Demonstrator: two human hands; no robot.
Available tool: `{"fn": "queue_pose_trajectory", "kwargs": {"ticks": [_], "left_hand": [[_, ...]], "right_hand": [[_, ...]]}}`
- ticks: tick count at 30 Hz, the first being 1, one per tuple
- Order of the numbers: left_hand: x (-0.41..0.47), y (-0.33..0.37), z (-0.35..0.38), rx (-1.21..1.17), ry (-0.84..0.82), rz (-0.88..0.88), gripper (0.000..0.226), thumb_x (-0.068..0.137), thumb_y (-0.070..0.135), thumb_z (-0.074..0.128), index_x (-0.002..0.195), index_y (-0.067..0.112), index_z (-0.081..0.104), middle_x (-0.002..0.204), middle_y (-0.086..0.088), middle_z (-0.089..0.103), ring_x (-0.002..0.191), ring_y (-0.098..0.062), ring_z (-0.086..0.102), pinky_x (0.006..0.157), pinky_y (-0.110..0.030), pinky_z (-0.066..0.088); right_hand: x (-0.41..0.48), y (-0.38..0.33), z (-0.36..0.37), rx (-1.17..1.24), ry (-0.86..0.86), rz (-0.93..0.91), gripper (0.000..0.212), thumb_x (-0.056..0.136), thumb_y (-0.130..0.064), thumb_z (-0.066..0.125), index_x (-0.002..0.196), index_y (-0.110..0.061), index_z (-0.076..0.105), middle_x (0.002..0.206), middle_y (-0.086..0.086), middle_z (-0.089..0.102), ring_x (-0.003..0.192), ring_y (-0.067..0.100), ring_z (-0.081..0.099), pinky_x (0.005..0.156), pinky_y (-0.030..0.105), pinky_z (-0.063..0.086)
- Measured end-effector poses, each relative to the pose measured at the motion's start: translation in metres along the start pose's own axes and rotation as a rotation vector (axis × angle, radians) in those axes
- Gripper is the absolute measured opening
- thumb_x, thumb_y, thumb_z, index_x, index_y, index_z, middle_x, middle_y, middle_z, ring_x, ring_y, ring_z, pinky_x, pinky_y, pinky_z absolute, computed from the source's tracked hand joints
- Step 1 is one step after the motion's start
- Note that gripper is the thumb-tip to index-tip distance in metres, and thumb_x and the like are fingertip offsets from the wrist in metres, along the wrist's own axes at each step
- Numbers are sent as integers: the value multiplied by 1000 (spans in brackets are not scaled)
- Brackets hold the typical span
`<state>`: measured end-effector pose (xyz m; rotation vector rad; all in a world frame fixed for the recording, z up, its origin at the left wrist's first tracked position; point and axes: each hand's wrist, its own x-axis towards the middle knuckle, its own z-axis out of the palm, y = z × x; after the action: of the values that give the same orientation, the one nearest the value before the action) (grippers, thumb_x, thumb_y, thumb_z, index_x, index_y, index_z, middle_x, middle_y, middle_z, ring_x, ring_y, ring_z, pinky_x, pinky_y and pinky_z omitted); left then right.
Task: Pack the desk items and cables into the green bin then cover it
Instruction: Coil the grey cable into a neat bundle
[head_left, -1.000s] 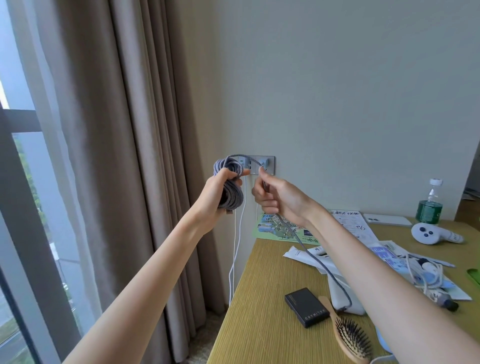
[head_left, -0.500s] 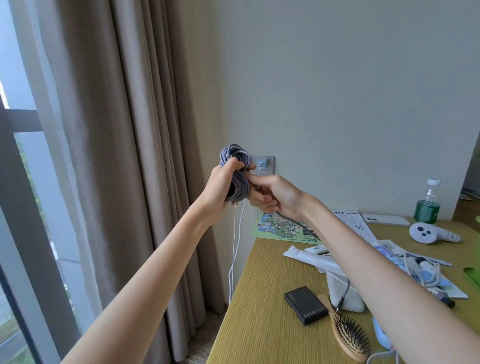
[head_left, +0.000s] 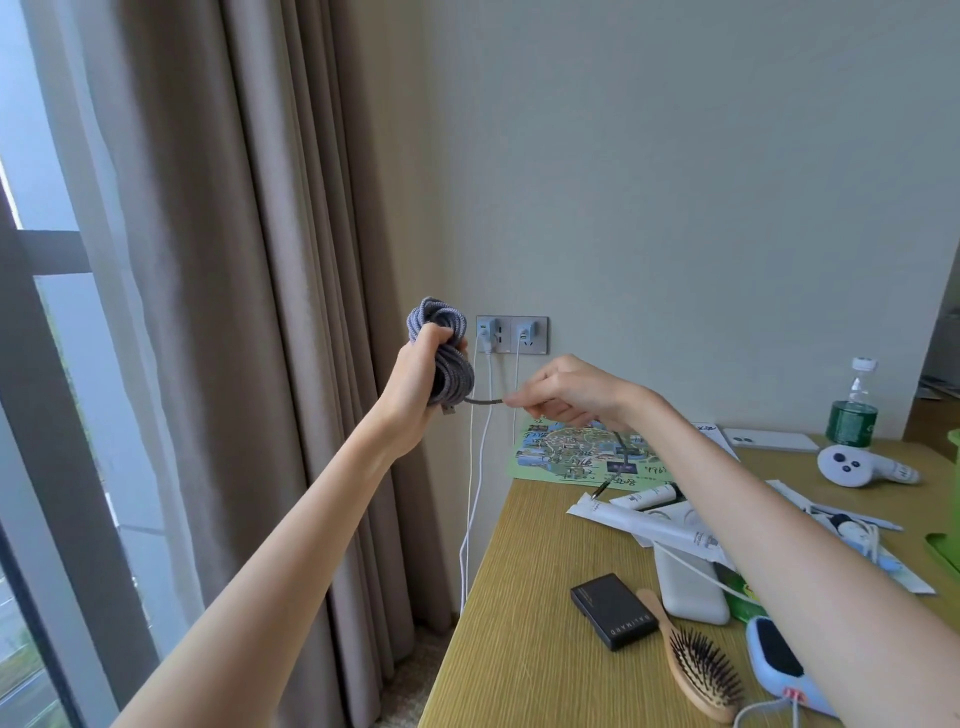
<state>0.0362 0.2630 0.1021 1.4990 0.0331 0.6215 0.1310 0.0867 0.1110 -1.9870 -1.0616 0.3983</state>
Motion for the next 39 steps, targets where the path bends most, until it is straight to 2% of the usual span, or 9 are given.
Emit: {"fn": "queue_pose_trajectory", "kwargs": {"ticks": [4,9,16,20,24,27,31,35,39], "left_hand": [[1,-7,-6,175,19,46,24,91,34,43,79,17,55,71,-7,41,49,-13,40,42,-23,31],[-5,-12,-3,342,-27,91,24,88,37,44,83,15,50,80,-7,38,73,-23,30,66,-35,26],[-20,-11,13,441,-320,97,32,96,53,41,91,26,57,77,16,49,72,-1,44,74,-14,38],[-25,-10,24,520,-388,43,26,92,32,62,96,7,56,79,2,47,71,-9,43,68,-20,38],[-25,-6,29,518,-376,-36,12,90,14,55,83,14,46,78,-5,40,70,-16,36,62,-28,30],[-25,-5,28,542,-390,-47,19,90,12,54,74,17,45,66,5,41,55,-7,37,51,-21,31],[-26,-6,32,613,-494,-51,14,91,9,53,78,12,49,76,-2,44,67,-12,40,66,-25,33],[-26,-10,35,644,-519,-84,7,89,14,56,88,11,49,85,-10,39,79,-21,33,75,-32,26],[-26,-11,35,623,-542,-128,32,75,27,61,95,2,58,87,-9,43,79,-20,38,75,-31,29]], "right_hand": [[-4,-9,-10,-2,38,-35,34,87,-27,68,59,-13,53,50,-3,27,44,10,19,42,22,13],[-8,-21,-16,53,24,-131,30,92,-24,60,64,-14,59,50,-6,28,43,8,21,43,20,13],[-10,-29,-13,66,70,-223,27,93,-27,61,75,-9,67,51,-4,32,46,9,22,43,19,17],[-13,-29,-8,27,121,-290,28,91,-30,66,74,-9,73,48,-6,35,44,8,25,44,15,23],[-14,-27,-5,26,220,-340,18,86,-20,73,77,-5,69,52,-13,54,50,0,43,54,8,35],[-16,-21,-9,35,218,-288,26,76,-5,79,93,-7,60,79,5,56,75,14,52,74,27,43],[-17,-17,-7,-160,147,-231,33,75,7,68,104,-7,65,82,8,58,76,16,51,74,29,44],[-16,-13,-2,-462,252,-251,22,72,-11,64,86,-27,69,84,1,70,74,20,60,71,34,49],[-18,-9,-4,-600,305,-276,13,70,-29,64,81,-27,70,79,-4,66,67,12,53,62,29,42]]}}
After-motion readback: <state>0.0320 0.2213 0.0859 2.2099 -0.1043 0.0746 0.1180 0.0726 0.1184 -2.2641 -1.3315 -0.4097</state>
